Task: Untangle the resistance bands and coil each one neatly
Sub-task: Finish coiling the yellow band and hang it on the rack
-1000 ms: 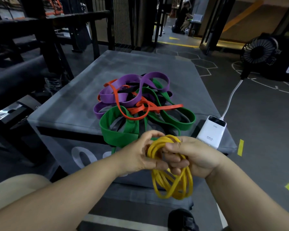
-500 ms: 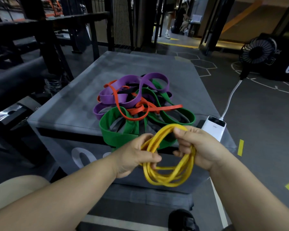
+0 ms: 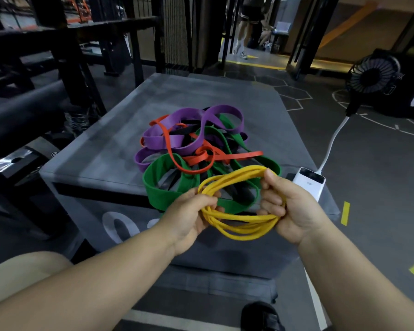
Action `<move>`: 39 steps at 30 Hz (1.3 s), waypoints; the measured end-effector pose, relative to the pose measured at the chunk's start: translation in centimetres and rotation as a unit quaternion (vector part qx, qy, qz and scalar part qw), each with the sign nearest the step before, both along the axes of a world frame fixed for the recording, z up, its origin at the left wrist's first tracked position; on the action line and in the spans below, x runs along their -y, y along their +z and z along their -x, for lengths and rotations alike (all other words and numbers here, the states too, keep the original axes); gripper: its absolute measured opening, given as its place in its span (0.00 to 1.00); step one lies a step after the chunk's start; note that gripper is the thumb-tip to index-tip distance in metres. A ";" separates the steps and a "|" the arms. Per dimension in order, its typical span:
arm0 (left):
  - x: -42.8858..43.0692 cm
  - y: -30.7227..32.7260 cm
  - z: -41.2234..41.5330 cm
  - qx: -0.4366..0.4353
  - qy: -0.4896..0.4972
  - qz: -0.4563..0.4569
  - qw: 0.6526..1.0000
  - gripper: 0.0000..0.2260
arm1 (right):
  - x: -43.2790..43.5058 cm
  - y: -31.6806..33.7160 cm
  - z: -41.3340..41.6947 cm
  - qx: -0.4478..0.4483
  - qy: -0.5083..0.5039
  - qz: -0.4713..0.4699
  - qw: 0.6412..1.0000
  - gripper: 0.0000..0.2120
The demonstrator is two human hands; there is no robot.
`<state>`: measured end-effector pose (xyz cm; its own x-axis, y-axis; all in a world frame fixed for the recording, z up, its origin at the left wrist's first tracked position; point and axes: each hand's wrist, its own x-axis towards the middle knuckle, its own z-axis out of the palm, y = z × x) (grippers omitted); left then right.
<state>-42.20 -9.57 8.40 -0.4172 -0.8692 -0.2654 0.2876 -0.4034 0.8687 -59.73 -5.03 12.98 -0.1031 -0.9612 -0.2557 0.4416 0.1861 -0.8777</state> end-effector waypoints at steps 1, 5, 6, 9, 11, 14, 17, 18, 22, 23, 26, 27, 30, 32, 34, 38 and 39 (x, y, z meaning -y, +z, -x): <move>-0.2 0.1 0.1 0.003 -0.009 0.004 1.000 0.06 | 0.1 0.0 -0.1 0.012 -0.004 0.004 1.000 0.12; -1.0 -0.9 0.3 0.259 -0.096 0.167 0.947 0.16 | 0.3 0.0 -0.7 0.061 -0.020 0.034 0.997 0.12; -1.3 -0.9 0.5 0.316 -0.103 0.199 0.922 0.19 | 0.3 -0.2 -1.0 0.065 -0.017 0.040 0.997 0.12; -1.4 -1.4 0.8 0.359 -0.060 0.224 0.904 0.13 | 0.1 -0.5 -1.9 0.057 0.005 0.055 0.997 0.11; -1.1 -1.9 0.8 0.327 -0.034 0.179 0.927 0.09 | 0.0 -0.4 -2.1 0.052 0.011 0.065 0.996 0.11; -0.7 -2.3 0.9 0.293 -0.030 0.125 0.947 0.06 | 0.0 -0.2 -2.0 0.029 0.008 0.080 0.996 0.11; -1.1 -2.4 1.1 0.286 -0.092 0.129 0.945 0.11 | 0.2 -0.4 -1.9 0.001 -0.031 0.087 0.996 0.10; -1.4 -2.3 1.2 0.272 -0.123 0.125 0.946 0.15 | 0.4 -0.4 -1.8 -0.008 -0.047 0.091 0.995 0.10; -2.5 -1.5 1.4 0.236 -0.194 0.141 0.942 0.31 | 0.7 -0.6 -1.4 -0.020 -0.067 0.096 0.993 0.13; -2.5 -1.5 1.4 0.244 -0.196 0.155 0.937 0.31 | 0.7 -0.7 -1.4 -0.019 -0.057 0.096 0.994 0.14; -1.8 -2.0 1.1 0.275 -0.161 0.203 0.926 0.30 | 0.5 -0.8 -1.2 -0.021 -0.018 0.089 0.996 0.13; -1.7 -2.2 1.0 0.285 -0.135 0.218 0.924 0.30 | 0.4 -0.8 -1.0 -0.021 -0.007 0.081 0.996 0.12; -1.6 -2.2 0.8 0.263 -0.064 0.239 0.933 0.35 | 0.4 -1.0 -0.6 -0.032 0.039 0.071 0.996 0.14; -1.5 -2.0 0.8 0.245 -0.023 0.252 0.936 0.36 | 0.4 -1.1 -0.6 -0.034 0.061 0.072 0.995 0.15; -1.3 -1.7 0.8 0.243 0.009 0.261 0.934 0.37 | 0.4 -1.1 -0.6 -0.039 0.074 0.071 0.994 0.16; -0.9 -1.1 0.7 0.249 0.019 0.284 0.926 0.31 | 0.2 -1.0 -0.8 -0.027 0.095 0.078 0.992 0.13; -0.7 -1.1 0.6 0.250 0.024 0.294 0.922 0.26 | 0.2 -0.8 -0.8 -0.026 0.100 0.077 0.992 0.14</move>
